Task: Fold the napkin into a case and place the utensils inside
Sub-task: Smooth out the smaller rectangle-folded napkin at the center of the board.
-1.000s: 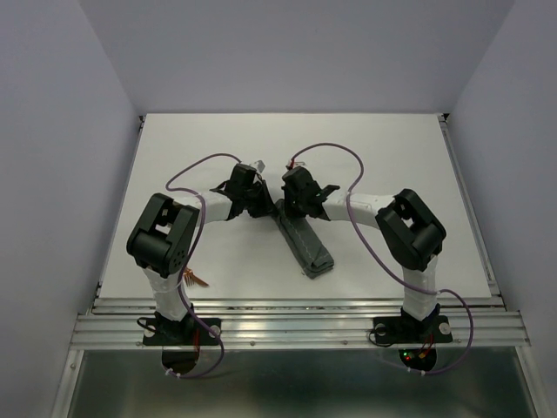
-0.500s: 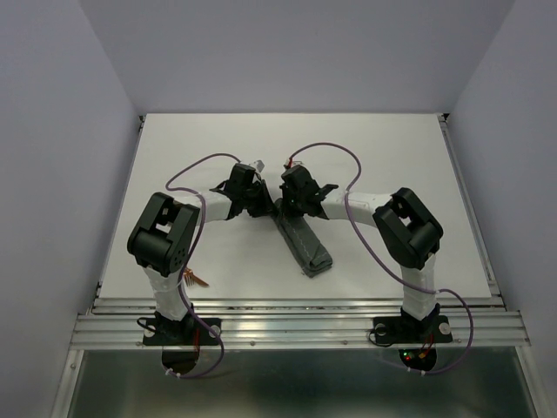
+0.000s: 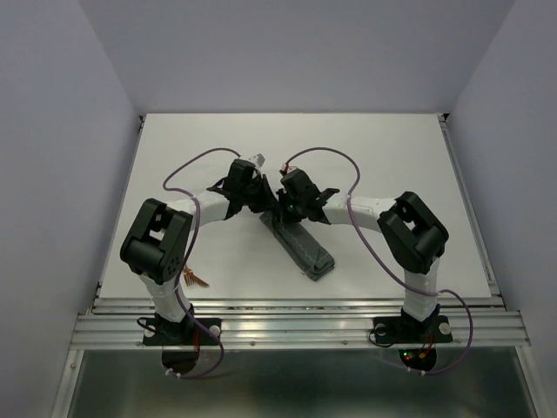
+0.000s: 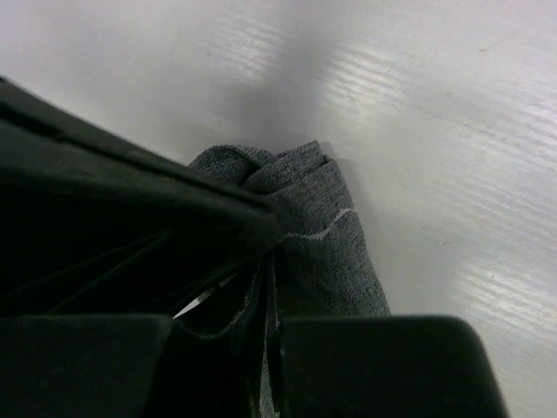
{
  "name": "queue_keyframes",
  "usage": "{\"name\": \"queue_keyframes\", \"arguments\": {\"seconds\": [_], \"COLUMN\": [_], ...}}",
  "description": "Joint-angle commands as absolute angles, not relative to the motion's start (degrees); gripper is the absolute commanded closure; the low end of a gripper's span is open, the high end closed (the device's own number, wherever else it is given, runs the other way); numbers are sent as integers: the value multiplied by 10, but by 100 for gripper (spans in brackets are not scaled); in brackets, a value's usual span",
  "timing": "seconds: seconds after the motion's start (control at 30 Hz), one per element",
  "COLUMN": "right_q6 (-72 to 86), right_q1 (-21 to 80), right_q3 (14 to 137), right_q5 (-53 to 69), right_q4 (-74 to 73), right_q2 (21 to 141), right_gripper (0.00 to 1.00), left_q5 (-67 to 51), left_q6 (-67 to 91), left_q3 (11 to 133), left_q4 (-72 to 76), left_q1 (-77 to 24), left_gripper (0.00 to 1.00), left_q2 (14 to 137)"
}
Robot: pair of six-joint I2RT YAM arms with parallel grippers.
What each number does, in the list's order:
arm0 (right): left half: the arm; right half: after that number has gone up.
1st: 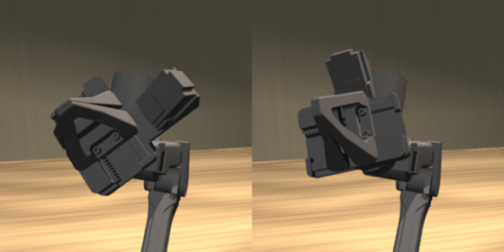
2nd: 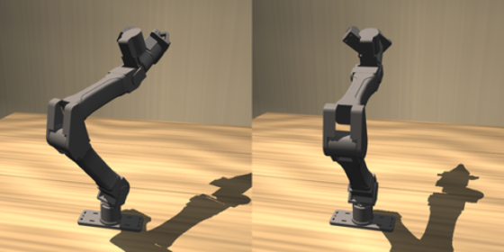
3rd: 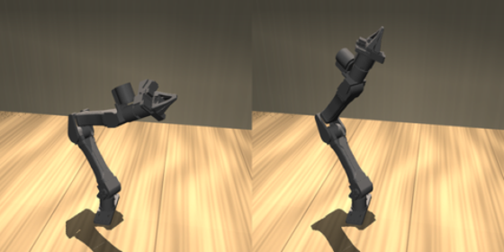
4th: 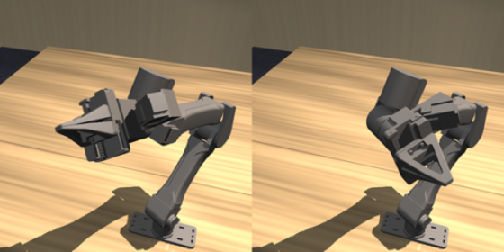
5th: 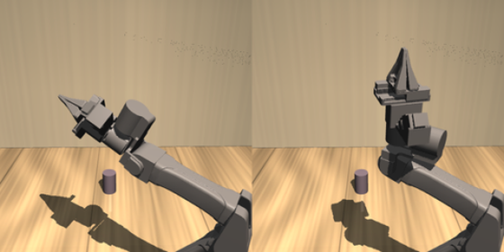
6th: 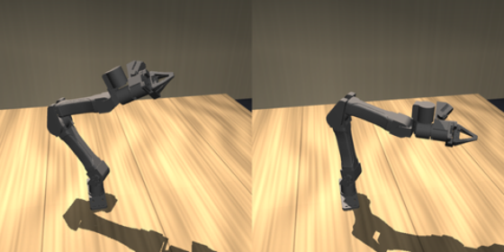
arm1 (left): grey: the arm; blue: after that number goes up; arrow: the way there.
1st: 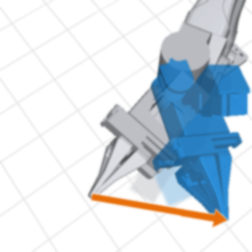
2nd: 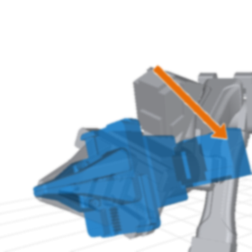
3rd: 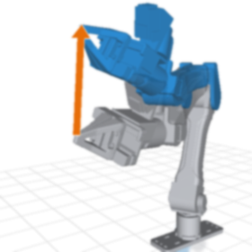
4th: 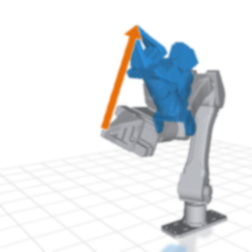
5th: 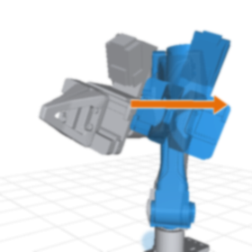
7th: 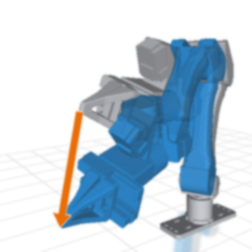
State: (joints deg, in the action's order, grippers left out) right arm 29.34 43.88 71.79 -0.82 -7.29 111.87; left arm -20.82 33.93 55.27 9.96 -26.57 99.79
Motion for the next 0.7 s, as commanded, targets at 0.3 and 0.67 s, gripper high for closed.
{"name": "queue_keyframes", "arguments": {"seconds": [0.3,0.67], "right_q6": [287,294], "right_q1": [445,445], "right_q3": [712,715], "right_q5": [3,26], "right_q4": [-62,-52], "right_q2": [1057,1083], "right_gripper": [93,92], "left_q5": [-177,-152], "left_q6": [345,342], "left_q3": [501,453], "left_q4": [91,93], "left_q1": [-262,-257], "left_gripper": [97,97], "left_q2": [898,894]}}
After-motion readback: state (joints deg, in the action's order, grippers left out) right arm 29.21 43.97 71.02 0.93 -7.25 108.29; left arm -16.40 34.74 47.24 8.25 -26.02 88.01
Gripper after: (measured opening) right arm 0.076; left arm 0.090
